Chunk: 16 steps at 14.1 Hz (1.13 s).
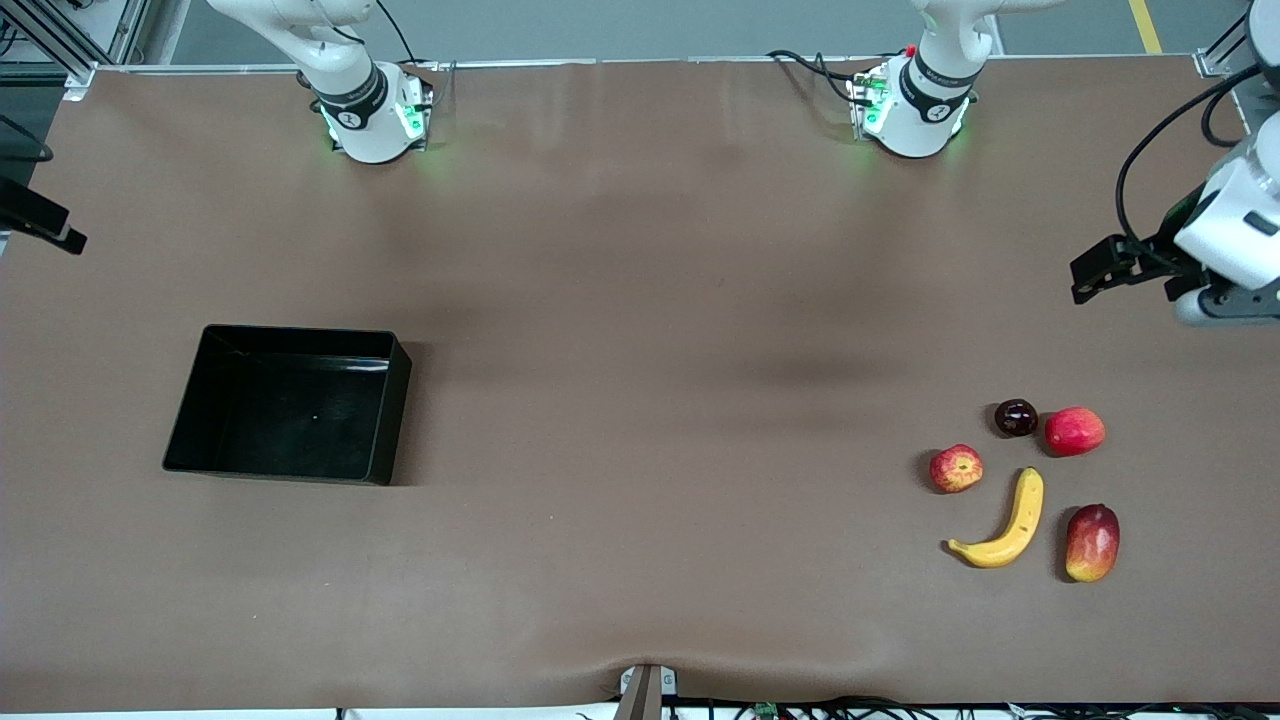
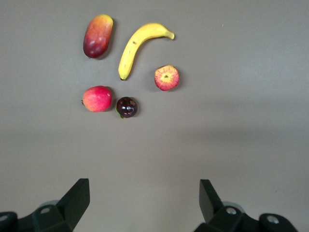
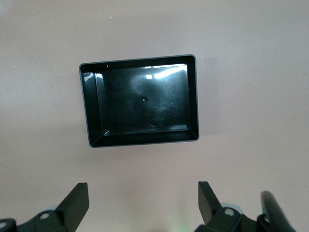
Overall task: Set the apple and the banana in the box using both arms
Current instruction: 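Reach the left gripper down toward the red-yellow apple beside the banana, then grasp the apple with the left gripper while the right gripper reaches the box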
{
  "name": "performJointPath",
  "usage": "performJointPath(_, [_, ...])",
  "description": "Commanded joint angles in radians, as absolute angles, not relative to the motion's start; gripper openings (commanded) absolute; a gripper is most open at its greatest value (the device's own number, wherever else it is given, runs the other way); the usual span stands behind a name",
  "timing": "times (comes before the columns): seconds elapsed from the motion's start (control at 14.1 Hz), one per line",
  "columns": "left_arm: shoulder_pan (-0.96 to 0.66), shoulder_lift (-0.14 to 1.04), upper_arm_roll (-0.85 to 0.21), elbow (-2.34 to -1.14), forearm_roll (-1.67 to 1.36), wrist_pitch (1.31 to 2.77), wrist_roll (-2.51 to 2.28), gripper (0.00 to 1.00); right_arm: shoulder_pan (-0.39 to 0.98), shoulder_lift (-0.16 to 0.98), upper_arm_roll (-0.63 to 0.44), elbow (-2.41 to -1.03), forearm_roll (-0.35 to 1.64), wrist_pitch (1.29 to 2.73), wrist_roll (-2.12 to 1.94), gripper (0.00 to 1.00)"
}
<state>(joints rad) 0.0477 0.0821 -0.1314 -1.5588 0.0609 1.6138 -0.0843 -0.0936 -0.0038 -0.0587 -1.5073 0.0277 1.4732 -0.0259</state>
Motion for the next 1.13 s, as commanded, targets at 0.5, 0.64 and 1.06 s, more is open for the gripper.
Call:
performJointPath(0.5, [0.044, 0.466, -0.137, -1.52, 0.166, 1.975, -0.081, 1.0, -0.229, 0.218, -0.048, -1.505, 0.015, 1.546, -0.029, 1.0])
performJointPath(0.64, [0.049, 0.526, -0.137, -1.526, 0.167, 2.029, -0.086, 1.0, -0.23, 0.27, -0.048, -1.505, 0.014, 1.555, -0.038, 1.0])
performJointPath(1.06, [0.057, 0.627, -0.137, -1.548, 0.158, 2.163, -0.104, 1.0, -0.271, 0.415, -0.048, -1.52, 0.012, 1.662, -0.164, 1.0])
